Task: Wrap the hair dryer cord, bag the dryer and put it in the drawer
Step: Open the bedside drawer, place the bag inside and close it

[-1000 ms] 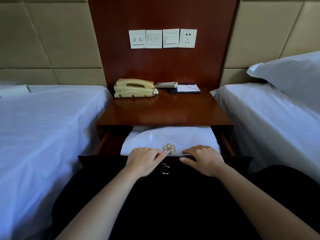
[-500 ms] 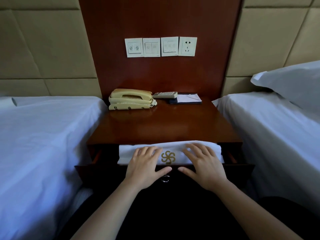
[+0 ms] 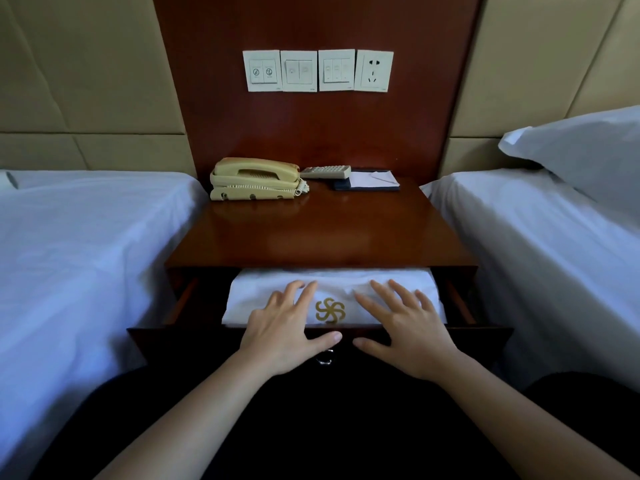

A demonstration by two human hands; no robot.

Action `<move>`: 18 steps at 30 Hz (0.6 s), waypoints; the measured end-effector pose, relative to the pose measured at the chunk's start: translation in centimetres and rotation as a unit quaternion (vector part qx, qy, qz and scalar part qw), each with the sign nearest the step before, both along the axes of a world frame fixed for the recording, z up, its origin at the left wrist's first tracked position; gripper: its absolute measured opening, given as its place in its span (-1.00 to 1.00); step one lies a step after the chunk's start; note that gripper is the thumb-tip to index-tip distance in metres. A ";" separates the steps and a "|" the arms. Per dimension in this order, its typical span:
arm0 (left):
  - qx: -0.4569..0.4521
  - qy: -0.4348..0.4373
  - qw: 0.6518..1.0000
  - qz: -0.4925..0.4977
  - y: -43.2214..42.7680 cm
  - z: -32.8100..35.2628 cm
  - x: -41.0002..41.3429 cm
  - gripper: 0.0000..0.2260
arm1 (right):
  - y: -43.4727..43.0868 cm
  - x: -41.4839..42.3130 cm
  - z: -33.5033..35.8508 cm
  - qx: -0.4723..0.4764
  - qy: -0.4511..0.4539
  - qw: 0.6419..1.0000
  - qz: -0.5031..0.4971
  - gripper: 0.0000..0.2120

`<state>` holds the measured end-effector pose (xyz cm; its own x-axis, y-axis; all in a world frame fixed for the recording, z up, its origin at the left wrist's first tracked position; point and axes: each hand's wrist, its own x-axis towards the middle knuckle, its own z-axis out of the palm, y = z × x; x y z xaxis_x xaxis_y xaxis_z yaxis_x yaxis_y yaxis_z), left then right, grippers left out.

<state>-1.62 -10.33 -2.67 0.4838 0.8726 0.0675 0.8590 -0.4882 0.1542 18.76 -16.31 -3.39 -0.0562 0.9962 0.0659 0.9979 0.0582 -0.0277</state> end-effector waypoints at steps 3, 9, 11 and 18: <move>-0.021 0.011 1.000 0.003 -1.1 0.5 -0.3 -0.16 | -1.0 0.0 0.7 -0.065 -0.007 0.998 -0.001 -0.10; -0.136 0.091 0.984 -0.064 -0.2 1.5 0.2 -0.02 | -0.7 0.2 1.9 -0.154 -0.003 0.988 0.007 0.06; -0.164 0.107 0.978 -0.071 0.8 1.6 0.5 -0.03 | 0.1 0.3 1.9 -0.169 0.000 0.986 0.001 0.05; -0.214 0.045 0.975 -0.040 3.6 1.1 1.1 -0.10 | 2.3 0.9 1.9 -0.149 0.029 0.988 -0.033 -0.02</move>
